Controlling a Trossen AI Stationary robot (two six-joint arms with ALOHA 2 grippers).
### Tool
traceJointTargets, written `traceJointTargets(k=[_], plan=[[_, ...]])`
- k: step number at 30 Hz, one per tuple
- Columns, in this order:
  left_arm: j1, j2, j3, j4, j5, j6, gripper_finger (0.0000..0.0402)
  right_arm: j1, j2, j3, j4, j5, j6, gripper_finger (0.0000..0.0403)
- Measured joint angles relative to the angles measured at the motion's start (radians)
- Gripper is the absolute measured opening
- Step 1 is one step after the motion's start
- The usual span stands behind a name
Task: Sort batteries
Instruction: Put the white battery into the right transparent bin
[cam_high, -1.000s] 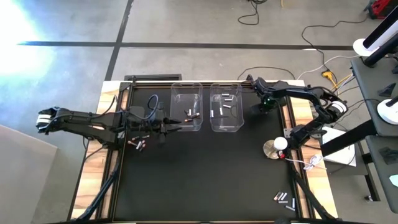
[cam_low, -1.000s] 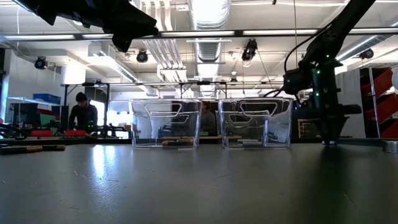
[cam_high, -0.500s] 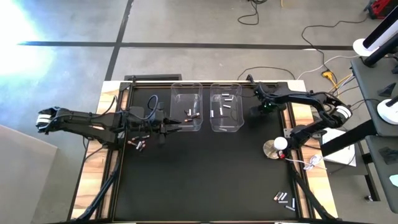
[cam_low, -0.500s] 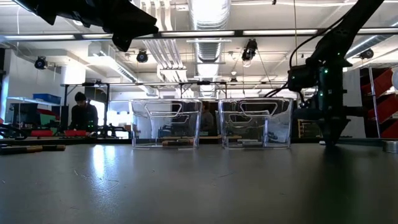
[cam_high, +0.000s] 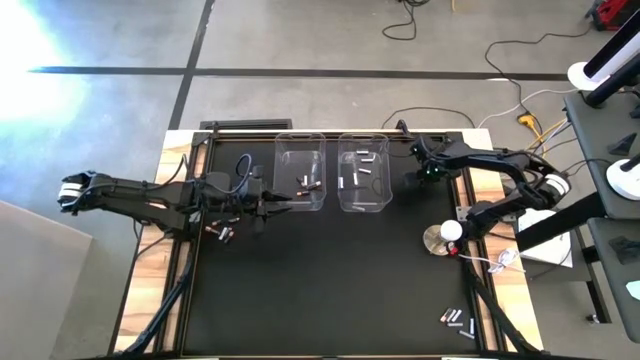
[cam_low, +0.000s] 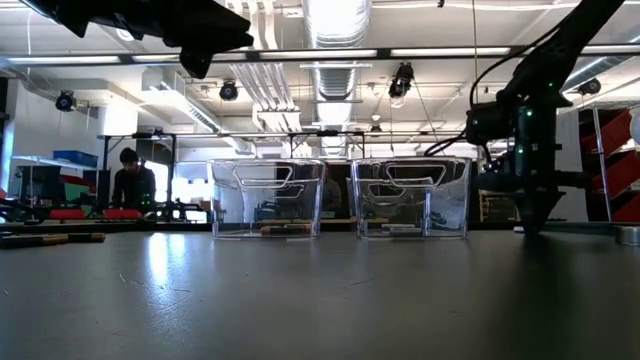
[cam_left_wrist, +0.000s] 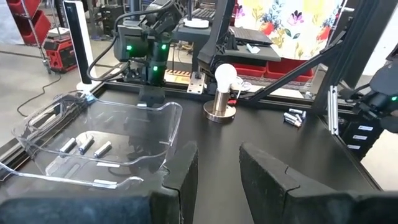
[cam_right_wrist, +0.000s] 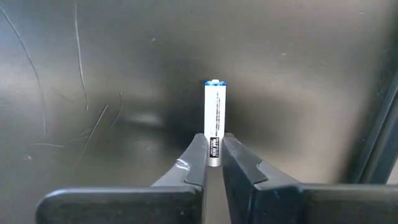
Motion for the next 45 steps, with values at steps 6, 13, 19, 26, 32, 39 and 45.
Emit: traceJointTargets(k=[6, 13, 19, 26, 32, 39, 45], plan=[[0.0, 0.0, 0.0, -0.001, 0.0, 0.001, 0.0099, 0.0, -0.137, -0.007, -0.03, 0.009, -0.01, 0.0016], [0.0, 0.0, 0.0, 0.003, 0.0, 0.01, 0.0099, 0.008, -0.347, 0.0, -0.058, 0.061, -0.025, 0.0015], [0.0, 0.001, 0.0, 0.011, -0.003, 0.035, 0.0099, 0.103, -0.435, 0.081, -0.108, 0.135, -0.039, 0.0014], [0.0, 0.026, 0.0, 0.051, -0.006, 0.042, 0.0099, 0.284, -0.349, 0.271, -0.17, 0.23, -0.04, 0.0013], [0.0, 0.053, 0.0, 0.071, -0.006, 0.058, 0.0099, 0.422, -0.196, 0.442, -0.169, 0.229, -0.052, 0.0013], [-0.001, 0.048, 0.0, 0.073, -0.006, 0.05, 0.0099, 0.501, -0.009, 0.601, -0.178, 0.113, -0.16, 0.0013], [-0.005, 0.036, 0.0, 0.093, -0.002, 0.049, 0.0099, 0.508, 0.14, 0.629, -0.181, -0.044, -0.272, 0.0013]])
